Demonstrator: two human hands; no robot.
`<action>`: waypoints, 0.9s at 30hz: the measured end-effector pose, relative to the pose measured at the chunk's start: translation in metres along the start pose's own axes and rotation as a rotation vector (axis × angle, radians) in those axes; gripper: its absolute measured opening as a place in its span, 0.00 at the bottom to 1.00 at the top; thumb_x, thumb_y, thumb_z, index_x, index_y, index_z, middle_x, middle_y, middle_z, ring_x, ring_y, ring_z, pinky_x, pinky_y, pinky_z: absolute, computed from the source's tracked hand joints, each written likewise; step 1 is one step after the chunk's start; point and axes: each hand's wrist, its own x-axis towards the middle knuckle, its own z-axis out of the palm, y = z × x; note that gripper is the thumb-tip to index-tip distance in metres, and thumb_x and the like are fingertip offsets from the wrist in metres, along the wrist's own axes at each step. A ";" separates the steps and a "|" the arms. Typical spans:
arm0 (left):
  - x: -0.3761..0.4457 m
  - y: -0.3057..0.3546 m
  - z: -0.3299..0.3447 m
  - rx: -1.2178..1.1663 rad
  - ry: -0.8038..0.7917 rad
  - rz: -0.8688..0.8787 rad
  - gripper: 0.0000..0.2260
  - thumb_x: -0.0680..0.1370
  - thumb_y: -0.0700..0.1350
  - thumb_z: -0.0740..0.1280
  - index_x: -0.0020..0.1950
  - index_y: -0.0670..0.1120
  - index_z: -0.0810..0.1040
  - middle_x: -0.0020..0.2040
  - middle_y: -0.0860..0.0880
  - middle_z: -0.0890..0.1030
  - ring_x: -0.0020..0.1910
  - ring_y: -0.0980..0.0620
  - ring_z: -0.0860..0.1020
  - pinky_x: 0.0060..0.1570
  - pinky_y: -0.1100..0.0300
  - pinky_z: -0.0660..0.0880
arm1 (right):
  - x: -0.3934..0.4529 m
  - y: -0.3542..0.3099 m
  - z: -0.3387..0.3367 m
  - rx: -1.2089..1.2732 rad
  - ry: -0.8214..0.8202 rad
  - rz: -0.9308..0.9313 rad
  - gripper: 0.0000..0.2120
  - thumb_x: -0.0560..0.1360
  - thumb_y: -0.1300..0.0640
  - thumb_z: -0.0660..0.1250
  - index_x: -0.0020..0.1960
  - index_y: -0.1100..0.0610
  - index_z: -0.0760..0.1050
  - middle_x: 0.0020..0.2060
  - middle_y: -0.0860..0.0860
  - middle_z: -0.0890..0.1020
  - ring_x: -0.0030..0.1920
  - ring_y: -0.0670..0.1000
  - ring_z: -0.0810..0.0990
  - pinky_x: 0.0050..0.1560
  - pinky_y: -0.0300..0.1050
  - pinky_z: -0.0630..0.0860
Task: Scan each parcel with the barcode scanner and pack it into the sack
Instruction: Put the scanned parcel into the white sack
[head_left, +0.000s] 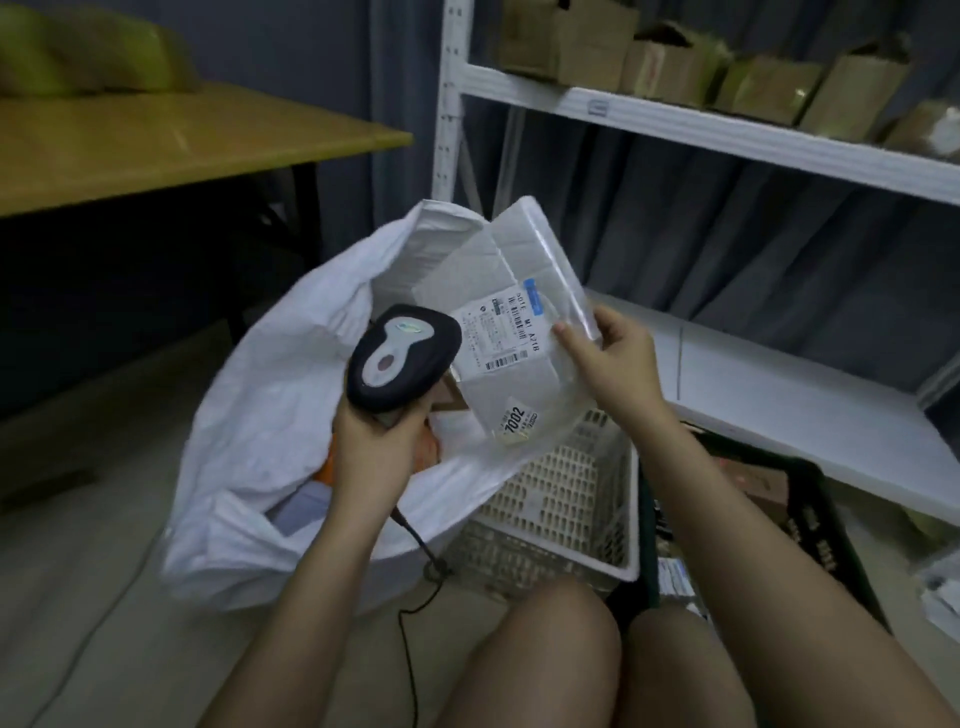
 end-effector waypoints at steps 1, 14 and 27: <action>0.004 -0.001 -0.010 0.008 0.025 -0.005 0.20 0.74 0.38 0.72 0.63 0.48 0.73 0.54 0.58 0.77 0.54 0.65 0.75 0.45 0.82 0.68 | 0.010 -0.003 0.020 -0.111 -0.025 -0.049 0.10 0.75 0.54 0.68 0.37 0.56 0.75 0.30 0.48 0.76 0.32 0.48 0.73 0.34 0.46 0.69; 0.042 -0.002 -0.041 0.040 0.063 -0.057 0.17 0.74 0.42 0.72 0.55 0.59 0.72 0.49 0.66 0.74 0.43 0.77 0.73 0.40 0.84 0.67 | 0.042 0.028 0.147 -0.678 -0.706 -0.102 0.30 0.80 0.45 0.61 0.78 0.51 0.57 0.78 0.53 0.57 0.77 0.56 0.53 0.74 0.52 0.54; -0.011 -0.014 0.082 0.053 -0.437 -0.003 0.18 0.73 0.36 0.72 0.59 0.49 0.74 0.50 0.62 0.77 0.44 0.77 0.75 0.42 0.80 0.71 | -0.058 0.123 -0.071 -0.445 -0.012 0.185 0.11 0.79 0.57 0.64 0.60 0.55 0.78 0.58 0.48 0.73 0.63 0.52 0.71 0.60 0.44 0.70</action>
